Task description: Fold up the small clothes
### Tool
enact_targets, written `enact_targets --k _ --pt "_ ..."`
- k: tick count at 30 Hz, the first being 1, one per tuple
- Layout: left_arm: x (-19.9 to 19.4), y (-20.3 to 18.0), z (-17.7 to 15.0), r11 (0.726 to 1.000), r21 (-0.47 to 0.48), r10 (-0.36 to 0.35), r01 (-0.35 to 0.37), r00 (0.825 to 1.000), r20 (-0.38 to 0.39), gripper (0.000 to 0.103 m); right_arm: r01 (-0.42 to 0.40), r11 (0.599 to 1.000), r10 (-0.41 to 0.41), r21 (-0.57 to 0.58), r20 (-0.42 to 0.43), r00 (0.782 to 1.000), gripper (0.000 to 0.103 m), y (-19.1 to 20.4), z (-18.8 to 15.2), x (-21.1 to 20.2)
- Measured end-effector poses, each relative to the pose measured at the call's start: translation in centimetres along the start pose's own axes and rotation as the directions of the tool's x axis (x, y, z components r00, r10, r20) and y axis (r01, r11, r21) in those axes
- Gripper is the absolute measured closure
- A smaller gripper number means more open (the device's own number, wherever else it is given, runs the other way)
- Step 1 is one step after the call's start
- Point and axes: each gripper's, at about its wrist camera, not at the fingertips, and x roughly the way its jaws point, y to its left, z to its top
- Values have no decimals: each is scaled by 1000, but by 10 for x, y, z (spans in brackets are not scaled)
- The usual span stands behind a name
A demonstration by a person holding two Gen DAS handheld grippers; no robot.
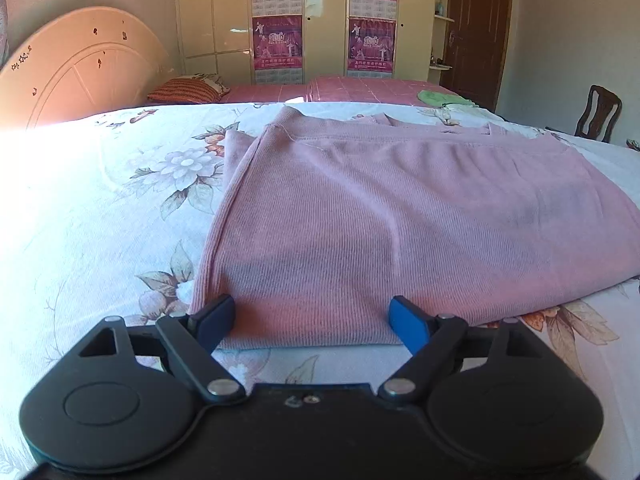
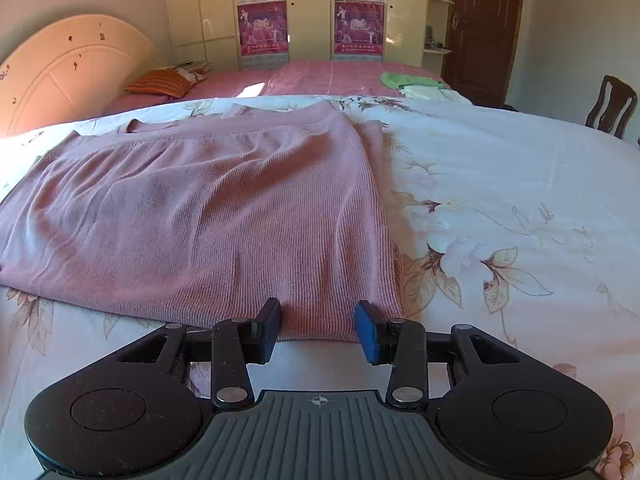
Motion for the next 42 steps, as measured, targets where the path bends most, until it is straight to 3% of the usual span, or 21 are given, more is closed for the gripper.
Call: enact_targets --k 6,20,23,25,27,28,29,30,32,36,37,40,42 --pt "0 -1 -3 1000 1 13 -13 1000 -4 18 8 999 -8 37 -17 1000 63 0 4 0" --pt "0 -2 6 999 29 28 -26 998 -61 17 23 999 -24 -38 -37 999 63 6 6 1" --pt "-26 5 6 998 -42 44 -46 998 -34 20 8 1000 -8 -6 -11 1000 63 5 12 -18" --pt "-47 17 -4 985 -168 -34 34 999 -2 22 -48 999 47 5 37 998 63 5 8 -37" --pt "-54 28 -17 943 -308 -134 127 991 -1 23 -107 994 106 18 72 992 63 7 2 -51" --pt "-52 33 -26 902 -398 -179 165 984 2 26 -140 990 137 28 88 987 63 9 0 -56" --pt "-48 39 -34 851 -484 -226 203 974 12 31 -171 984 166 44 100 981 64 11 -2 -60" --pt "-40 44 -42 787 -568 -276 241 961 25 54 -205 977 197 62 109 974 64 15 -2 -62" --pt "-31 54 -54 670 -695 -282 261 956 87 57 -251 964 240 84 120 963 73 26 2 -65" --pt "-9 69 -55 497 -816 -285 294 944 167 54 -290 953 278 85 134 951 74 50 18 -63" --pt "-4 72 -54 475 -825 -287 306 940 184 52 -295 951 282 87 139 949 74 55 23 -61" --pt "7 73 -44 488 -811 -284 323 937 203 52 -326 938 307 121 152 939 74 63 37 -49" --pt "14 72 -40 482 -810 -278 333 935 219 55 -329 934 307 137 156 939 74 68 45 -38"
